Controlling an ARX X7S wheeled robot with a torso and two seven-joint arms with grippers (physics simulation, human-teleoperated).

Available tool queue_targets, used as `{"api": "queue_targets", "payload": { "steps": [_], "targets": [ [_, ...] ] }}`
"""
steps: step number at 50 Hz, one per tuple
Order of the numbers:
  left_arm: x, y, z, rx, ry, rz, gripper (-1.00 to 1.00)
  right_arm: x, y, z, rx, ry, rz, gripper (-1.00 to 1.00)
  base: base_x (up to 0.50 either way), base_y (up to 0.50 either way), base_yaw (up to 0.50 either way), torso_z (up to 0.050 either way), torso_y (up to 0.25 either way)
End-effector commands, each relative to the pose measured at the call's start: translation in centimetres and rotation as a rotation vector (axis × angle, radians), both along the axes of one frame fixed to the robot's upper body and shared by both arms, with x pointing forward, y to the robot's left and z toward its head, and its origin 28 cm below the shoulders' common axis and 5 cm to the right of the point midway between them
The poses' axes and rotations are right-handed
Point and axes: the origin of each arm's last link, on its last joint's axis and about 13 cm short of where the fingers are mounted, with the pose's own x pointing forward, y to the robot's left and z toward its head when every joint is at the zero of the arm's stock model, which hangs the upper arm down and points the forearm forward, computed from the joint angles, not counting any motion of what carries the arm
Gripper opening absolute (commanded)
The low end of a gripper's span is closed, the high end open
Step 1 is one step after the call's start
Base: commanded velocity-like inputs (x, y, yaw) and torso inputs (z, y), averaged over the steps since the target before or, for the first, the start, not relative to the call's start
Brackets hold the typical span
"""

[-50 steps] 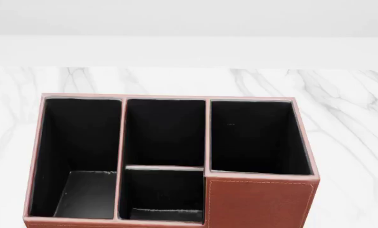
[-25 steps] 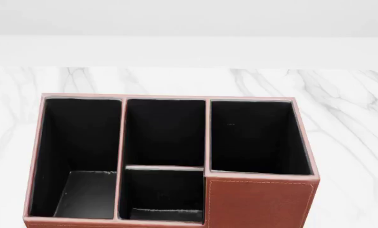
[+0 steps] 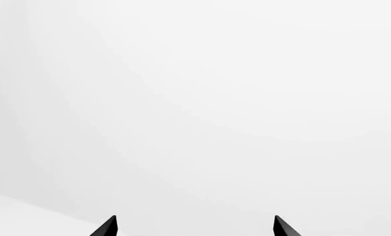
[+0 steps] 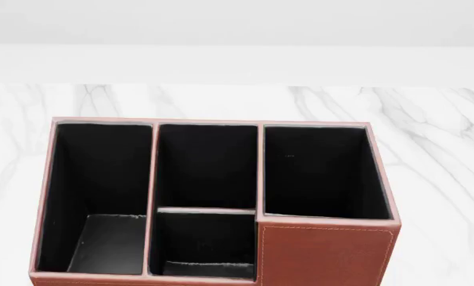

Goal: Pick up the yellow and white mug and place it to the right of the caddy.

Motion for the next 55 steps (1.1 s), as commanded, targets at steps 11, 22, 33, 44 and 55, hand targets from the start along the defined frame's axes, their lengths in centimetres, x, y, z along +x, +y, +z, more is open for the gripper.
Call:
{"api": "queue_targets", "payload": {
  "steps": [11, 22, 33, 44, 55],
  "targets": [
    [0.1, -0.2, 0.0, 0.000, 0.002, -0.005, 1.00, -2.2, -0.7, 5.6, 0.196, -0.120, 0.058, -1.00, 0.00, 0.00, 0.00, 0.000, 0.000],
    [0.2, -0.2, 0.0, 0.000, 0.004, -0.007, 1.00, -2.5, -1.2, 7.6, 0.265, -0.139, 0.051, -1.00, 0.00, 0.00, 0.00, 0.000, 0.001],
    [0.2, -0.2, -0.1, 0.001, 0.005, -0.009, 1.00, -2.6, -2.2, 9.8, 0.326, -0.198, 0.016, -1.00, 0.00, 0.00, 0.00, 0.000, 0.000],
    [0.3, -0.3, -0.1, 0.001, 0.008, -0.013, 1.00, -2.0, -3.4, 11.6, 0.370, -0.253, -0.069, -1.00, 0.00, 0.00, 0.00, 0.000, 0.000],
    [0.4, -0.4, -0.1, 0.003, 0.010, -0.013, 1.00, -1.3, -5.0, 13.1, 0.412, -0.319, -0.189, -1.00, 0.00, 0.00, 0.00, 0.000, 0.000]
  ]
}}
